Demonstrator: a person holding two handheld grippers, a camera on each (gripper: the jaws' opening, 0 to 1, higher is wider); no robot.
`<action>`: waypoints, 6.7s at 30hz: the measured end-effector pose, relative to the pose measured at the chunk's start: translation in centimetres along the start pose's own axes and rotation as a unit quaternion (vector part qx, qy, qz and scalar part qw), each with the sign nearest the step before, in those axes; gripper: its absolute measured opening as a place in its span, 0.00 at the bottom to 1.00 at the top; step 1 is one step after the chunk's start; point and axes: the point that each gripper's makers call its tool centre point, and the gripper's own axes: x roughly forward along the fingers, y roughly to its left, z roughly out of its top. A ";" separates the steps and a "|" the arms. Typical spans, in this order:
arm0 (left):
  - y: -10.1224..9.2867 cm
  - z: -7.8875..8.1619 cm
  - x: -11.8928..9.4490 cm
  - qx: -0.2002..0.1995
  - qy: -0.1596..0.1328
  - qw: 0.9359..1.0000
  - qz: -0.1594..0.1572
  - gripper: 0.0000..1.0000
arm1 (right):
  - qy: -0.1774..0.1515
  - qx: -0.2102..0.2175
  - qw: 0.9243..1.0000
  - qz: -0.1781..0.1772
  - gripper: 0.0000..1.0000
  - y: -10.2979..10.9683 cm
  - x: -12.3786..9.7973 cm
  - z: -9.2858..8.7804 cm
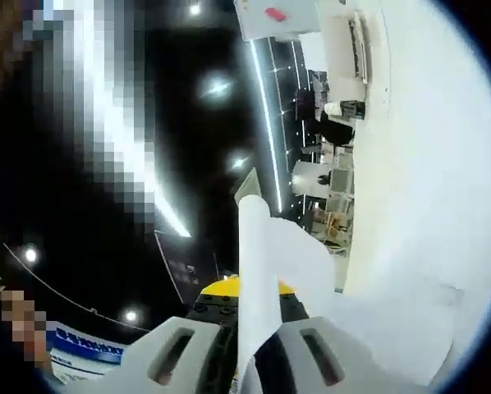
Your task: Organize the stack of printing papers by aligning and flattening the scattered papers on the table
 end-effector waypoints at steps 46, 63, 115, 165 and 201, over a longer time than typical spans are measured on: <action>-0.7 -0.3 0.1 0.007 0.001 1.000 -0.010 0.26 | -0.021 0.004 0.995 -0.093 0.00 -4.3 -2.4 1.4; -0.9 -0.5 0.1 0.010 0.006 1.000 -0.013 0.26 | -0.027 -0.044 0.990 -0.128 0.00 -6.4 -3.0 2.4; -0.4 0.2 0.0 0.010 -0.019 1.000 -0.004 0.27 | 0.031 -0.003 0.995 -0.097 0.00 -5.5 -1.6 -5.2; -0.1 0.4 0.1 0.024 -0.027 0.999 0.010 0.23 | 0.008 -0.007 0.996 -0.094 0.00 -5.1 -2.0 -7.2; -0.1 0.6 0.0 0.014 -0.033 0.999 0.008 0.06 | 0.000 0.011 0.994 -0.110 0.00 -6.3 -2.5 -8.1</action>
